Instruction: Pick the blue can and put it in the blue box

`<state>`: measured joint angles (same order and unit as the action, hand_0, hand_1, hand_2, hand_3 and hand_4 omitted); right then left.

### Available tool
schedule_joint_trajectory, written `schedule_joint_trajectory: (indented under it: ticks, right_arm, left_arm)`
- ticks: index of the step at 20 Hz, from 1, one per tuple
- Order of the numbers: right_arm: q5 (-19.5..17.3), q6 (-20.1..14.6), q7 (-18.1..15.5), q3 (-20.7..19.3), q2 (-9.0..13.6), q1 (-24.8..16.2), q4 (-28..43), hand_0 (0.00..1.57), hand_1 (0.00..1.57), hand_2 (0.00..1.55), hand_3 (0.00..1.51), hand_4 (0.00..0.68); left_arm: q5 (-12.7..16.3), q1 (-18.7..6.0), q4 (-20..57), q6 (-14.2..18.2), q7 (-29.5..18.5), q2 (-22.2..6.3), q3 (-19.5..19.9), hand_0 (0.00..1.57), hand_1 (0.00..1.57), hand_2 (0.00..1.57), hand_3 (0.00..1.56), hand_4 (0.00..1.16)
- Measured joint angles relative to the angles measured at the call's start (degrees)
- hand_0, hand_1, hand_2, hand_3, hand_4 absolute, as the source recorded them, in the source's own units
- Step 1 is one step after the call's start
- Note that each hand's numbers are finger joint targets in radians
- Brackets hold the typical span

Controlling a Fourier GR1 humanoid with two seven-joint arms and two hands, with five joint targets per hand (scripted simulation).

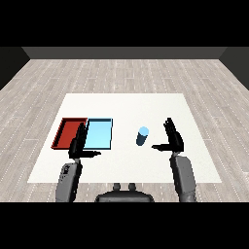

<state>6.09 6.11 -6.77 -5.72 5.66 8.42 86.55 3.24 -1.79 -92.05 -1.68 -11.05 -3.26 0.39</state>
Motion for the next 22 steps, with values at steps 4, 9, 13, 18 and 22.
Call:
schedule_joint_trajectory:
  ticks: [4, 9, 13, 18, 22]
  right_arm:
    - [3.3, 3.9, -5.1, -1.5, 0.4, 0.8, -2.0, 0.0, 0.0, 0.0, 0.0, 0.0]
    - [5.2, 6.8, -8.7, -3.4, 1.8, 2.3, -5.9, 0.0, 0.0, 0.0, 0.0, 0.0]
    - [5.4, 7.4, -10.5, -3.9, 2.2, 2.9, -8.4, 0.0, 0.0, 0.0, 0.0, 0.0]
    - [5.2, 7.2, -11.7, -3.9, 2.1, 3.8, -11.5, 0.0, 0.0, 0.0, 0.0, 0.0]
    - [6.8, 7.7, -10.0, -4.5, 2.6, 5.6, -13.6, 0.0, 0.0, 0.0, 0.0, 0.0]
  left_arm:
    - [2.4, 1.1, 0.4, -2.0, -7.9, 0.7, 1.5, 0.0, 0.0, 0.0, 0.0, 0.0]
    - [2.8, 0.6, 3.5, -3.0, -14.0, 1.4, 2.2, 0.0, 0.0, 0.0, 0.0, 0.0]
    - [3.7, -0.2, 4.5, -3.6, -14.8, 1.2, 2.9, 0.0, 0.0, 0.0, 0.0, 0.0]
    - [3.2, 1.6, 2.5, -2.7, -14.2, 1.8, 2.1, 0.0, 0.0, 0.0, 0.0, 0.0]
    - [4.0, 0.5, 4.4, -3.4, -14.5, 1.2, 3.1, 0.0, 0.0, 0.0, 0.0, 0.0]
